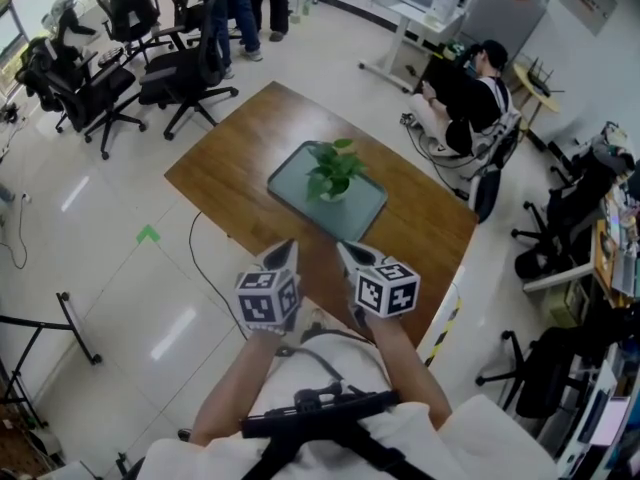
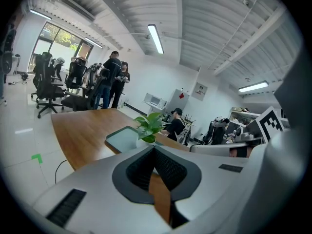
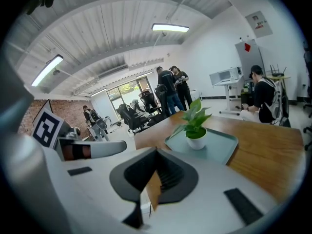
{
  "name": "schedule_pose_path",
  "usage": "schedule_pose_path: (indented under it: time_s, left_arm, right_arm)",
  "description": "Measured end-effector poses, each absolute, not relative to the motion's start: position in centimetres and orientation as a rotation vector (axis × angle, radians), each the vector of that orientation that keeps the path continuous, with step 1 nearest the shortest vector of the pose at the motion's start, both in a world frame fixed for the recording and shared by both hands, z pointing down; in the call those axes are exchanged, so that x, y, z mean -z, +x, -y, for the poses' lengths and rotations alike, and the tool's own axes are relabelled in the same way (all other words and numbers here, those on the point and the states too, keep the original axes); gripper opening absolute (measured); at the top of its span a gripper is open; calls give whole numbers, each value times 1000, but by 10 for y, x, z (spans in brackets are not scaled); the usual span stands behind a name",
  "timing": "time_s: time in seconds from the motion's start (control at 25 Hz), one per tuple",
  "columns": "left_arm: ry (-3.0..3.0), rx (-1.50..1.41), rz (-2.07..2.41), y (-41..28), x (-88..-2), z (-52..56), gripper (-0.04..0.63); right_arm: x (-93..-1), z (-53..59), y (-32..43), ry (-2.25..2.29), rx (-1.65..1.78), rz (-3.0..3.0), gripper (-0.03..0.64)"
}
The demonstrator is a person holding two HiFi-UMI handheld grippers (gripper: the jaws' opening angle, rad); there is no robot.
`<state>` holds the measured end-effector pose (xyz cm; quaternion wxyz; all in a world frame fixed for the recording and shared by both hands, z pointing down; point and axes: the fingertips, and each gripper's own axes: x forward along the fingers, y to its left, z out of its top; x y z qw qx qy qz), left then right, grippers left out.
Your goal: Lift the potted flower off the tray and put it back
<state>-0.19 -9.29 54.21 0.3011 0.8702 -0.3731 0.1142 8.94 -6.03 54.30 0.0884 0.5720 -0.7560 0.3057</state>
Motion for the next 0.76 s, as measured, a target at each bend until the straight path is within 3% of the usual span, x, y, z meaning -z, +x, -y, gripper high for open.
schedule_pose_path:
  time_s: [0.76]
  left_arm:
    - [2287,-307,972,-18,-549,87,-5]
  right_arm:
    - [-557,55,69,1668,-936,2212,-2]
